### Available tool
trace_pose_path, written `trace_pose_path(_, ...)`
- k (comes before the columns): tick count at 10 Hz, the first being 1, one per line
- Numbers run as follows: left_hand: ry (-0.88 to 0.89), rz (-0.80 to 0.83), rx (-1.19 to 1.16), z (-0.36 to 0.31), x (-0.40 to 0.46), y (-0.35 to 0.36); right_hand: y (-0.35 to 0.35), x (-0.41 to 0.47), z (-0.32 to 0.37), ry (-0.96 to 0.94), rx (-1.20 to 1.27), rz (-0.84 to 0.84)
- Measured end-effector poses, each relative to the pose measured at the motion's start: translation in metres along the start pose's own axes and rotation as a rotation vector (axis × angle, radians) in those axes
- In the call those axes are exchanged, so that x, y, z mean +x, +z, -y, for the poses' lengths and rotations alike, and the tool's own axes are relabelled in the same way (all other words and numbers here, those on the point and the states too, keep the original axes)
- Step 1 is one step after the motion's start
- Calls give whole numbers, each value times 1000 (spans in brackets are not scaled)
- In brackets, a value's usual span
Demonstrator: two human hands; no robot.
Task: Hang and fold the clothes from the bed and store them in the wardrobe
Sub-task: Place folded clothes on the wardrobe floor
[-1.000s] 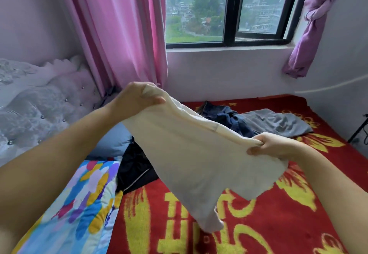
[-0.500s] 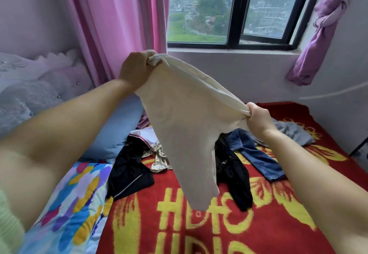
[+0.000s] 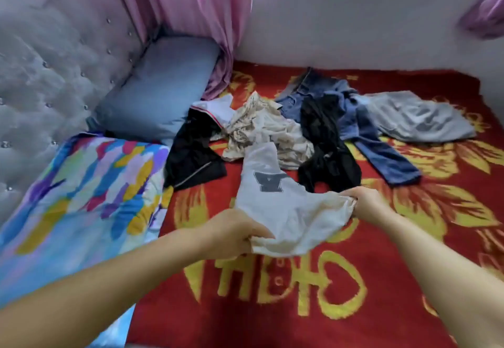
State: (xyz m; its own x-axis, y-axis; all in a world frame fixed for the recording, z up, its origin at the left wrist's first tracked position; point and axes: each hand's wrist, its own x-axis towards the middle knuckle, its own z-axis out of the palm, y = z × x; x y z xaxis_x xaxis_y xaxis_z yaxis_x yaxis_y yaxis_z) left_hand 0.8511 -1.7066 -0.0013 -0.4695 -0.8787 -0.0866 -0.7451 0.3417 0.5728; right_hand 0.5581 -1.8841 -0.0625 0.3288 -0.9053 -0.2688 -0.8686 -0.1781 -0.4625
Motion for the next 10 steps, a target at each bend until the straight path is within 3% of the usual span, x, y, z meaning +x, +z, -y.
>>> trace_pose_path(2,-307,431,-213,31,-50,199,131,-49,-80,52,-63,258)
trace_pose_path(4,-336,580,-371,27,-59,309,179,-53,-95,126,-85,176)
trace_pose_path(5,-359,547,-400,9,-47,336,195,-30,-63,28,-38,165)
trace_pose_path(6,-366,562,-389,9,-31,347,233,-13,-16,-276,-146,259)
trace_pose_path(7,-364,622,-446,17,-16,347,276,-23,4,-469,-235,469)
trace_pose_path(8,-361,668,-587,26,-15,339,298,-41,-14,-304,-170,477)
trace_pose_path(9,-370,570,-703,33,-25,323,300,-65,-43,-288,-274,776)
trace_pose_path(10,-375,573,-848,47,-14,300,295,-81,-55,-169,-114,1015)
